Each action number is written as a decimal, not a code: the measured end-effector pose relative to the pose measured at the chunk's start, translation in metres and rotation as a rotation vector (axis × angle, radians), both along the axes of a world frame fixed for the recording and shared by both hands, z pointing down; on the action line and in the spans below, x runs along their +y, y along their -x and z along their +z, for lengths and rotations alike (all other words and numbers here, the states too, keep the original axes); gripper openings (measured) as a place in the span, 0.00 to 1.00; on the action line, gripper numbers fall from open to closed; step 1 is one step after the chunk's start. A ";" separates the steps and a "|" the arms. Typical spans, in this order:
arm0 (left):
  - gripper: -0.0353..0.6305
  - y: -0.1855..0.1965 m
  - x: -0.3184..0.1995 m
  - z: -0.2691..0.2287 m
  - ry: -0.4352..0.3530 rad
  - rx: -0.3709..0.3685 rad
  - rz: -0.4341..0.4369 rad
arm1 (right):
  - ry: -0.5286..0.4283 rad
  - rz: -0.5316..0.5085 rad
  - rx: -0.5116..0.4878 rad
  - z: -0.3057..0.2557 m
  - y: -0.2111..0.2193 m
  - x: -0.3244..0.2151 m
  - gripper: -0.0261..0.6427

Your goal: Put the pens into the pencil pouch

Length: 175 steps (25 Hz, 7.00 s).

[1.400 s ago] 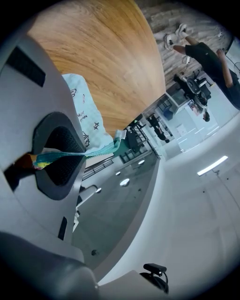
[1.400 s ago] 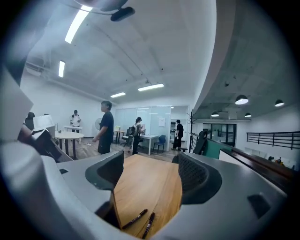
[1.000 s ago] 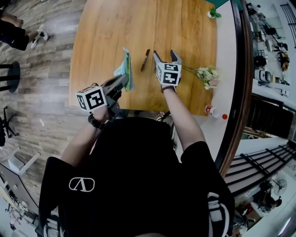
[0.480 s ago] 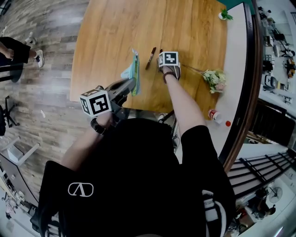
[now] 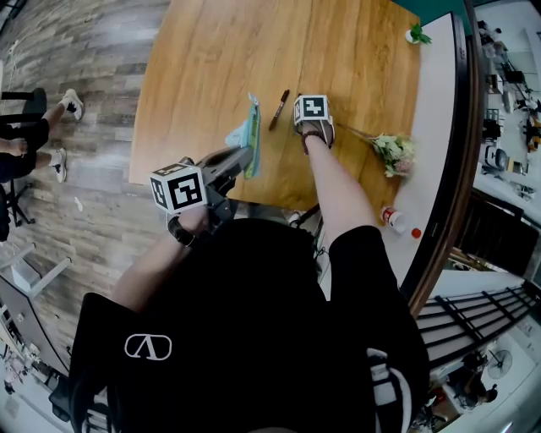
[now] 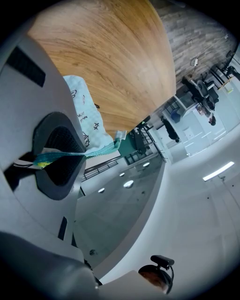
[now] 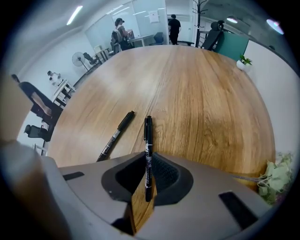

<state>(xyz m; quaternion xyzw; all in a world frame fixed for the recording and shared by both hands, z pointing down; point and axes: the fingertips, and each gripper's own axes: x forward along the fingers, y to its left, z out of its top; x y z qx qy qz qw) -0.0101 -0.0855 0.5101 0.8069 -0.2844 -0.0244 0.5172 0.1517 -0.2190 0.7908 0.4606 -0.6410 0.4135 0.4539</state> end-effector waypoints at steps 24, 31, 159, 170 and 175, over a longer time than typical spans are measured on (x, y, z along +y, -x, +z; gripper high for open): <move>0.08 -0.032 -0.025 -0.043 -0.094 0.064 0.094 | -1.363 -0.023 -0.396 -0.440 0.009 0.068 0.10; 0.08 -0.043 -0.025 -0.051 -0.102 0.063 0.124 | -1.356 0.019 -0.408 -0.435 0.006 0.085 0.10; 0.08 -0.037 -0.030 -0.103 -0.241 0.093 0.110 | -1.364 -0.065 -0.570 -0.469 0.104 0.079 0.10; 0.08 -0.029 -0.032 -0.114 -0.267 0.104 0.093 | -1.243 -0.099 -0.603 -0.442 0.115 0.091 0.14; 0.08 -0.023 -0.038 -0.110 -0.266 0.094 0.081 | -1.237 -0.103 -0.589 -0.440 0.115 0.089 0.15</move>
